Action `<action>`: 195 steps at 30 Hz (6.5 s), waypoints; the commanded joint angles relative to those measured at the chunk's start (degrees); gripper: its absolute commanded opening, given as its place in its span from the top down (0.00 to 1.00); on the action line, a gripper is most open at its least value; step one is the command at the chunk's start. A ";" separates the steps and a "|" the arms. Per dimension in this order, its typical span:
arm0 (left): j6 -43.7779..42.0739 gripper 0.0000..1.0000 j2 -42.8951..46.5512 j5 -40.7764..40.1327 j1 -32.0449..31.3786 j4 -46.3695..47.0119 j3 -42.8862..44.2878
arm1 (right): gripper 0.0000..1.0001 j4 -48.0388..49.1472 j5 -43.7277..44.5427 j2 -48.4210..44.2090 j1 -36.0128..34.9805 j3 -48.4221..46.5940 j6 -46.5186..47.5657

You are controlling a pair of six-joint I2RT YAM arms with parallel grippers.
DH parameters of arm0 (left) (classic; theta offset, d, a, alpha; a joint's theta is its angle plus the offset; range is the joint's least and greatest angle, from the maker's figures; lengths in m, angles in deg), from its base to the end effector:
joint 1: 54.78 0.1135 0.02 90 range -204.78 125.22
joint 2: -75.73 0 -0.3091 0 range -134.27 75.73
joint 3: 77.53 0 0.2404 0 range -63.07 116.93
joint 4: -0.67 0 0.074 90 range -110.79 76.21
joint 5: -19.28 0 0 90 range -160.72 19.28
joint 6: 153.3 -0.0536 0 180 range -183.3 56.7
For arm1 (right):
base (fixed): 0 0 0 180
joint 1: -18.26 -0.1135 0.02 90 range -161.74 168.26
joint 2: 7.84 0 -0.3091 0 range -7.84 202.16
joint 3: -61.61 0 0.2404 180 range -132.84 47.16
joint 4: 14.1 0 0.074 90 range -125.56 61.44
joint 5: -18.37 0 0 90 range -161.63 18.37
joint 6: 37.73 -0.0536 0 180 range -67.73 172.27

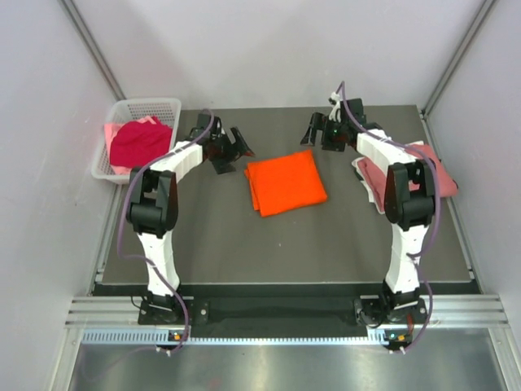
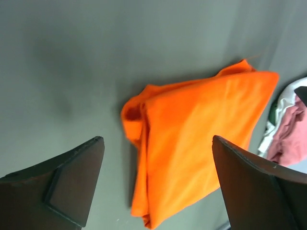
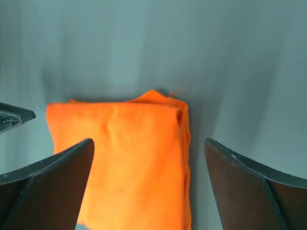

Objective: Fold and stack the t-shirts
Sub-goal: Fold the tshirt, then neatly place the folded tshirt to the corner

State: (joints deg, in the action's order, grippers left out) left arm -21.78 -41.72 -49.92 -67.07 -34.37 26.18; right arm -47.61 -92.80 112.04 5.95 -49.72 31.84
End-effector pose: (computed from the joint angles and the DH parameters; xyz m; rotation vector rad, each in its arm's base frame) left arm 0.4628 -0.1203 0.2373 -0.4694 2.4920 -0.8446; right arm 0.4881 0.1263 0.2627 -0.0283 2.3505 0.7136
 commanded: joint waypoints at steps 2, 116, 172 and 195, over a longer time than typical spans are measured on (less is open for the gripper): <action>-2.05 0.02 9.60 -4.27 -0.71 2.65 -4.17 | 0.06 9.19 -1.59 -9.91 1.33 8.79 1.79; 5.51 0.45 1.97 -9.81 -5.19 26.73 -20.18 | 0.41 7.18 -9.51 9.67 2.03 4.34 -2.69; 0.05 1.00 35.36 -26.59 -28.39 18.73 -22.11 | 1.00 5.35 2.52 -54.29 4.23 35.54 -1.29; 6.47 1.00 0.22 -27.57 -42.99 30.95 11.81 | 1.00 -5.12 11.41 -49.66 37.19 25.25 -0.32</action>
State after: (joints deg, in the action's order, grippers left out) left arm -16.80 -39.49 -76.39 -109.71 -7.33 32.65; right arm -56.96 -83.27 60.32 41.20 -20.08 31.65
